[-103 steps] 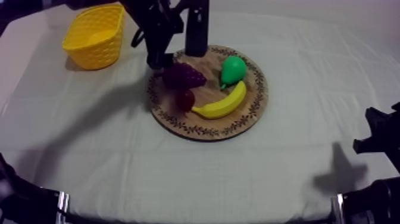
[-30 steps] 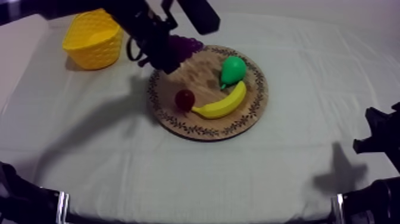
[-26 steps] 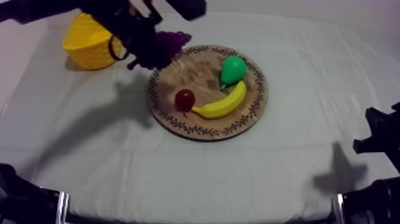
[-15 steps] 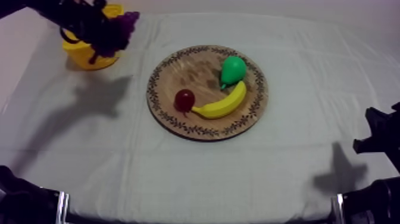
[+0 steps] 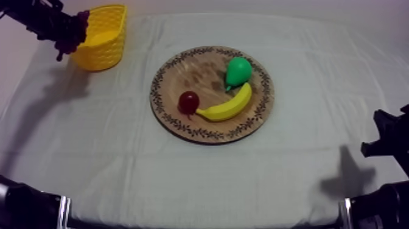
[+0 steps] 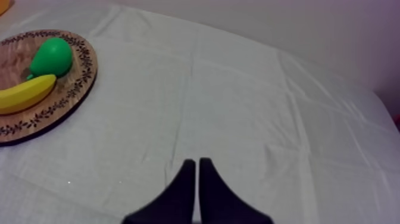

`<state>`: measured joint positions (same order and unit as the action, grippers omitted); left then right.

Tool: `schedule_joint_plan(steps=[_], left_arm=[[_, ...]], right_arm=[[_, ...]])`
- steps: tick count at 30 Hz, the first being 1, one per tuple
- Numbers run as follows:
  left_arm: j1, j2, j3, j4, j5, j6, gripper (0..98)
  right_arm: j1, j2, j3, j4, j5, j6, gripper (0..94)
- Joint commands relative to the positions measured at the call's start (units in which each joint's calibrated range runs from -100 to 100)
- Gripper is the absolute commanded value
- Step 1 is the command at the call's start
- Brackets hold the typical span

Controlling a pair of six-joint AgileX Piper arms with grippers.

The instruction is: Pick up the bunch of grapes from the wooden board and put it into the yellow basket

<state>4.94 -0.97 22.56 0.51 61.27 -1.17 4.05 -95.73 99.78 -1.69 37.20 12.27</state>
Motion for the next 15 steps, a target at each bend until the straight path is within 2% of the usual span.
schedule_joint_plan(steps=[1,15], left_arm=[[-0.21,3.03,-3.65,-0.07,0.43,0.01,44.6],[0.82,24.67,-27.90,-1.44,1.83,0.91,44.3]], right_arm=[[0.01,-0.02,-0.01,0.01,-0.03,0.01,0.5],[0.01,-0.02,-0.01,0.01,-0.03,0.01,0.5]])
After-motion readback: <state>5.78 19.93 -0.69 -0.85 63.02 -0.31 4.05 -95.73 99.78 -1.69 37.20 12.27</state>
